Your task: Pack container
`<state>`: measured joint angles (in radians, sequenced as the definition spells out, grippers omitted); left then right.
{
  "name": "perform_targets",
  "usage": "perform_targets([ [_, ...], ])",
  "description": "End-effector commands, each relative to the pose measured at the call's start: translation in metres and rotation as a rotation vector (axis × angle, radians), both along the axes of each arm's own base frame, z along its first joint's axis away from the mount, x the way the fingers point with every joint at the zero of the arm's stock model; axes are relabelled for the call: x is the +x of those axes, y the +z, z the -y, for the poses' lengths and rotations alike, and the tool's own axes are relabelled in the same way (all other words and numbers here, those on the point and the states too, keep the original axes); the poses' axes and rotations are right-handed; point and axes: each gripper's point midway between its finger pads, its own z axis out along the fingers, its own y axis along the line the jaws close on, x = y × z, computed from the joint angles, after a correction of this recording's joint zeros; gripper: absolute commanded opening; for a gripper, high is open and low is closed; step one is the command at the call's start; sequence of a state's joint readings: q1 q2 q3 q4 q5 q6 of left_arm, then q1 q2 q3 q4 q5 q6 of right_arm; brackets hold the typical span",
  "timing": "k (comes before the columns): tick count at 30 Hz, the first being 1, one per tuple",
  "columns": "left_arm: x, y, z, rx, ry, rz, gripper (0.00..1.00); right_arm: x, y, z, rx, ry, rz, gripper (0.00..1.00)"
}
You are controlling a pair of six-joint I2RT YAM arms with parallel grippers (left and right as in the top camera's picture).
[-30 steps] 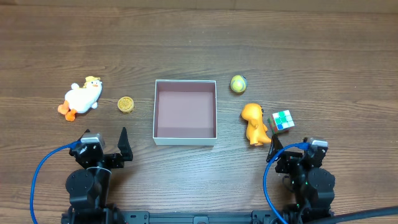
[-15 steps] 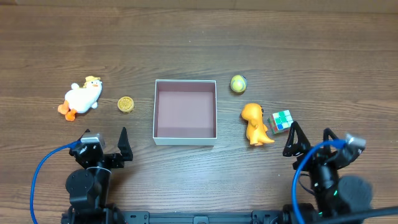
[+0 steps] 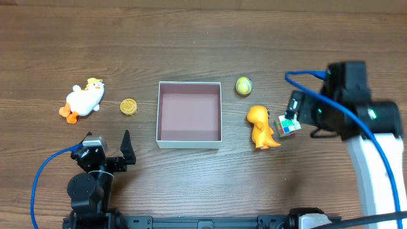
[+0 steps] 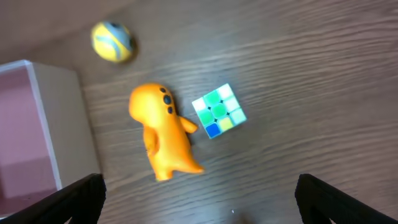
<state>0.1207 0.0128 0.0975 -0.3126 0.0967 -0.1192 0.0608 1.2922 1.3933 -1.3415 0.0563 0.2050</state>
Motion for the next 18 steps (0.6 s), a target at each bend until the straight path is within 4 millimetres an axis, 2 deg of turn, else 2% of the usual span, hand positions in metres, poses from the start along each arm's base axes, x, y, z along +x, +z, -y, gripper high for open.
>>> perform_targets([
  [1,0.000,0.001,-0.002,0.023,0.005,0.007,1.00,0.025,-0.027,-0.005,-0.020,0.087,-0.077,0.98],
  [7,0.000,0.001,-0.002,0.023,0.005,0.007,1.00,0.044,-0.069,0.003,-0.027,0.062,-0.185,0.97],
  [12,0.000,0.001,-0.002,0.023,0.005,0.007,1.00,0.043,-0.093,0.017,-0.005,0.014,-0.209,1.00],
  [14,0.000,0.001,-0.002,0.023,0.005,0.007,1.00,0.040,-0.103,0.015,0.060,0.045,-0.216,1.00],
  [16,0.000,0.001,-0.002,0.023,0.005,0.007,1.00,0.038,-0.107,0.009,0.129,0.089,-0.214,1.00],
  [18,0.000,0.001,-0.002,0.023,0.005,0.007,1.00,0.038,-0.107,0.011,0.136,0.087,-0.213,1.00],
])
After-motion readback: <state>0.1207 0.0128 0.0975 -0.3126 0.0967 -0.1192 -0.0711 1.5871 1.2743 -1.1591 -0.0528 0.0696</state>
